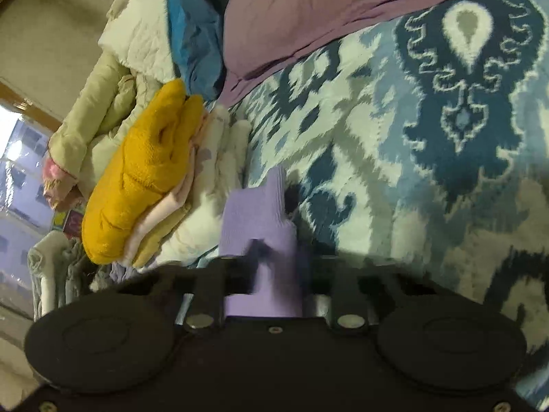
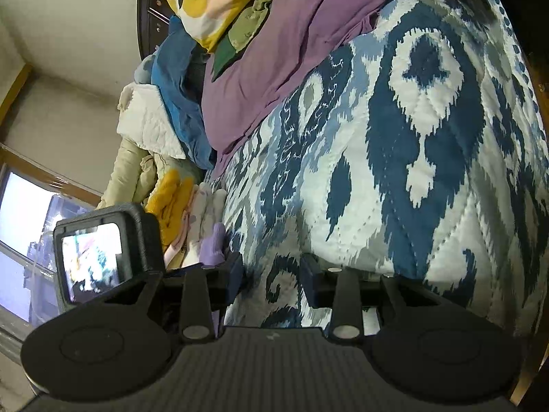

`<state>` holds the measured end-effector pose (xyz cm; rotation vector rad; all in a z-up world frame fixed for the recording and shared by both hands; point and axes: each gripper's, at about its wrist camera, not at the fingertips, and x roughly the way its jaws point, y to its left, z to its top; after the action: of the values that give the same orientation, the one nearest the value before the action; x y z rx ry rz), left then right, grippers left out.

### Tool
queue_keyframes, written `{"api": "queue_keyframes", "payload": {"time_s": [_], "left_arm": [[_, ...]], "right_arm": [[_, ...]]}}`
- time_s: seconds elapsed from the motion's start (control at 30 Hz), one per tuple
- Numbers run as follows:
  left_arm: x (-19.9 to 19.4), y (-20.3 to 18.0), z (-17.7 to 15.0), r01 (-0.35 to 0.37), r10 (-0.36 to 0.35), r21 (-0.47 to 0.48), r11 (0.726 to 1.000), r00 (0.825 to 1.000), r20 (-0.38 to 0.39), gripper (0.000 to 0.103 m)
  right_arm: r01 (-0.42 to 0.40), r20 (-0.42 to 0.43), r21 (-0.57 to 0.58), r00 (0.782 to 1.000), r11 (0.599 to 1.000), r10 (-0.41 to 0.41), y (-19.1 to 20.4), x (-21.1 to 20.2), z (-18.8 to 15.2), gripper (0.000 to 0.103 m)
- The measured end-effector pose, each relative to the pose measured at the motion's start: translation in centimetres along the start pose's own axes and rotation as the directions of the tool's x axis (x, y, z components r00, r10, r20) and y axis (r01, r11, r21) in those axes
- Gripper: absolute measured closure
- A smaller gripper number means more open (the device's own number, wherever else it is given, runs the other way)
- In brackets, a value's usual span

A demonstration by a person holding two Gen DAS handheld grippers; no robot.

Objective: Fold clothes
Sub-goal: 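Lift the sleeve with the left gripper and fold it across the body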

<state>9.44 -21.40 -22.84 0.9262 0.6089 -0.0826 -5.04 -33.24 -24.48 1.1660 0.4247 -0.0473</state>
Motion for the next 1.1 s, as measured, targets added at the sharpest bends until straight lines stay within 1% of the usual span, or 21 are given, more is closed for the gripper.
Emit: {"api": "queue_keyframes", "payload": {"time_s": [0.1, 0.17, 0.27, 0.3, 0.37, 0.43, 0.5, 0.57, 0.63, 0.7, 0.77, 0.8, 0.83, 0.87, 0.93, 0.97, 1.03, 1.07, 1.1], "left_arm": [[-1.0, 1.4, -0.3, -0.018, 0.019, -0.049, 0.999, 0.999, 0.026, 0.095], [-2.1, 3.1, -0.6, -0.017, 0.022, -0.101, 0.995, 0.999, 0.045, 0.096], [-4.2, 6.8, -1.7, -0.017, 0.033, -0.211, 0.977, 0.997, 0.071, 0.096], [-5.0, 8.2, -2.3, -0.017, 0.038, -0.251, 0.968, 0.996, 0.080, 0.096], [-6.3, 11.0, -3.7, -0.008, 0.040, -0.329, 0.944, 0.995, 0.091, 0.096], [-8.0, 14.2, -5.7, 0.003, 0.047, -0.407, 0.913, 0.992, 0.115, 0.096], [-9.6, 17.0, -7.7, 0.018, 0.054, -0.476, 0.879, 0.989, 0.138, 0.096], [-11.0, 19.6, -9.8, 0.043, 0.059, -0.539, 0.841, 0.983, 0.171, 0.096], [-12.3, 22.1, -12.1, 0.053, 0.076, -0.594, 0.803, 0.979, 0.191, 0.096], [-13.1, 23.8, -14.1, 0.043, 0.091, -0.630, 0.775, 0.980, 0.179, 0.096], [-13.8, 25.1, -15.9, 0.032, 0.105, -0.658, 0.752, 0.980, 0.168, 0.096], [-14.1, 25.7, -16.9, 0.023, 0.115, -0.669, 0.743, 0.980, 0.162, 0.096], [-14.5, 26.1, -17.7, 0.013, 0.127, -0.678, 0.735, 0.979, 0.157, 0.096], [-14.9, 26.5, -18.5, 0.008, 0.137, -0.688, 0.725, 0.978, 0.155, 0.097], [-15.8, 27.3, -20.1, 0.001, 0.152, -0.711, 0.703, 0.977, 0.152, 0.097], [-16.3, 27.6, -20.9, -0.004, 0.159, -0.719, 0.695, 0.976, 0.149, 0.097], [-17.3, 28.1, -22.3, -0.015, 0.174, -0.732, 0.681, 0.974, 0.142, 0.097], [-17.7, 28.3, -23.0, -0.022, 0.182, -0.735, 0.677, 0.974, 0.138, 0.097], [-18.2, 28.4, -23.6, -0.030, 0.189, -0.739, 0.673, 0.973, 0.133, 0.097]], "right_arm": [[0.000, 0.003, -0.002, 1.000, 1.000, 0.000, -0.7, -0.5, 0.2, 0.065], [0.003, 0.004, -0.014, 1.000, 1.000, -0.003, -0.8, -0.6, 0.3, 0.063], [0.003, 0.006, -0.060, 1.000, 0.998, -0.003, -0.2, -0.9, 0.0, 0.055], [-0.004, 0.003, -0.076, 1.000, 0.997, 0.005, -0.1, -1.1, -0.1, 0.051], [-0.040, -0.021, -0.114, 0.999, 0.993, 0.038, 0.6, -0.9, -0.5, 0.050], [-0.084, -0.054, -0.168, 0.996, 0.982, 0.076, 1.7, -0.7, -1.1, 0.050], [-0.161, -0.113, -0.236, 0.984, 0.958, 0.138, 3.2, -0.4, -2.1, 0.050], [-0.240, -0.176, -0.308, 0.965, 0.921, 0.192, 4.9, -0.2, -3.3, 0.050], [-0.318, -0.243, -0.377, 0.940, 0.870, 0.239, 6.6, -0.1, -4.5, 0.050], [-0.395, -0.315, -0.459, 0.910, 0.795, 0.270, 8.6, -0.3, -6.5, 0.049], [-0.461, -0.382, -0.538, 0.880, 0.705, 0.284, 10.3, -0.7, -9.0, 0.045], [-0.487, -0.411, -0.580, 0.867, 0.654, 0.281, 11.2, -0.9, -10.3, 0.043], [-0.502, -0.433, -0.619, 0.860, 0.604, 0.271, 11.8, -1.2, -11.6, 0.042], [-0.510, -0.450, -0.660, 0.857, 0.551, 0.253, 12.4, -1.5, -12.9, 0.041], [-0.472, -0.448, -0.762, 0.879, 0.444, 0.165, 13.3, -1.7, -15.9, 0.040], [-0.456, -0.449, -0.790, 0.885, 0.409, 0.120, 13.5, -1.5, -17.0, 0.040], [-0.449, -0.461, -0.814, 0.885, 0.369, 0.061, 13.6, -1.3, -18.5, 0.040], [-0.448, -0.465, -0.824, 0.885, 0.347, 0.038, 13.7, -1.3, -19.1, 0.040], [-0.453, -0.466, -0.832, 0.884, 0.320, 0.040, 13.8, -1.5, -19.6, 0.040]]}}
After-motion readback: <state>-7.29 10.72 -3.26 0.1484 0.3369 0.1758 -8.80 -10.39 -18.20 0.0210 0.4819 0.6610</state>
